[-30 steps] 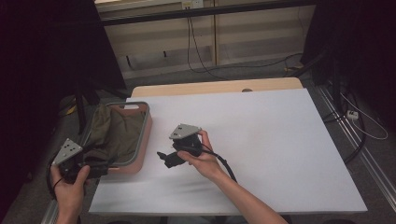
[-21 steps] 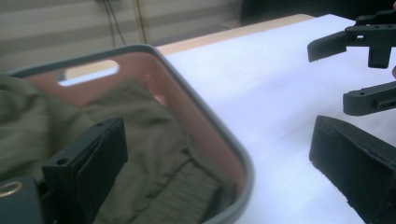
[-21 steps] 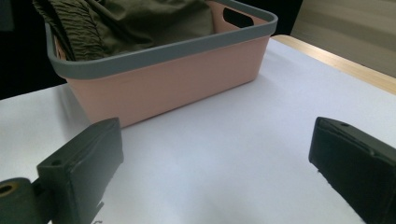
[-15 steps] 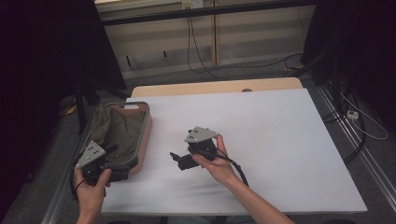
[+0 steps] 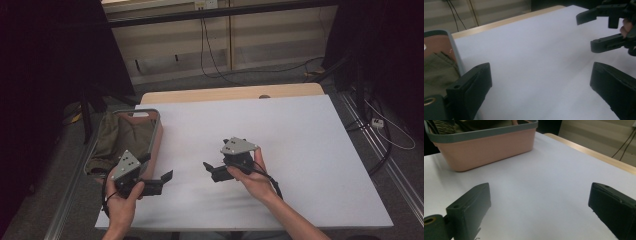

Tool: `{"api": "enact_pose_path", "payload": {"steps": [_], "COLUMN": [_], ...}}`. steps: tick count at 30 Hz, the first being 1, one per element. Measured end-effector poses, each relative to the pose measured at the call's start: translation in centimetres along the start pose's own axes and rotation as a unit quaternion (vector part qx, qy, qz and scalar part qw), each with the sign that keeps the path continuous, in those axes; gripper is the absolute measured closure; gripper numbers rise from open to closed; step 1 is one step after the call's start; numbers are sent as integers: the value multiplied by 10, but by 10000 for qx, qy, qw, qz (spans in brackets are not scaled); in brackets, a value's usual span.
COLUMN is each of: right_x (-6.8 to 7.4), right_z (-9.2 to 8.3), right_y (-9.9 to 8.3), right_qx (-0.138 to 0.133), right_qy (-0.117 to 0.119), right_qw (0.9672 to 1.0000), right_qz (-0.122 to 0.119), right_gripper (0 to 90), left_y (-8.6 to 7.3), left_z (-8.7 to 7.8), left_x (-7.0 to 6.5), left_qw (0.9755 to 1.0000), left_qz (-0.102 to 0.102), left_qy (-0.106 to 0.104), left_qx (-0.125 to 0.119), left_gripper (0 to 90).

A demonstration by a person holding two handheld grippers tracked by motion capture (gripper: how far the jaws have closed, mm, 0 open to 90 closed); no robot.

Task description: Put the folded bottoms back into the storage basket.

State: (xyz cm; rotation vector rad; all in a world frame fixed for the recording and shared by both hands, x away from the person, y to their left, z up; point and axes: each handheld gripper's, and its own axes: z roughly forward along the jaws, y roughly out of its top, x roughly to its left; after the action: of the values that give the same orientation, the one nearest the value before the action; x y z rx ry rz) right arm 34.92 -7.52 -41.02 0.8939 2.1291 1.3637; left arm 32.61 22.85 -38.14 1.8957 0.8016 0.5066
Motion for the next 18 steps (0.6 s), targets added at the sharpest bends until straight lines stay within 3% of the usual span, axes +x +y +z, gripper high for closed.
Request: {"api": "enact_pose_path", "payload": {"steps": [4, 8, 10, 14, 18], "right_x": [-6, -12, -15, -19, -20], "right_z": [-9, -19, -22, -26, -33], "right_y": [-7, -16, -20, -23, -29], "right_qx": [73, 129, 152, 157, 117], "right_qy": [-62, -186, -240, -329, -434], "right_qw": [9999, 9997, 9996, 9993, 9990], "right_qz": [30, 51, 56, 92, 72], "right_gripper": [42, 42, 42, 55, 45], "left_y": [3, -4, -7, -17, -27], "left_z": [14, 26, 30, 33, 37], "left_x": [-6, -19, -23, -30, -31], "left_qw": [9999, 9994, 9990, 9987, 9984], "left_qz": [45, 1, -1, 115, 95], "left_qy": [-97, -337, -445, -469, -489], "left_qx": [21, -19, 110, 165, 257], "left_gripper": [40, 41, 41, 41, 41]}}
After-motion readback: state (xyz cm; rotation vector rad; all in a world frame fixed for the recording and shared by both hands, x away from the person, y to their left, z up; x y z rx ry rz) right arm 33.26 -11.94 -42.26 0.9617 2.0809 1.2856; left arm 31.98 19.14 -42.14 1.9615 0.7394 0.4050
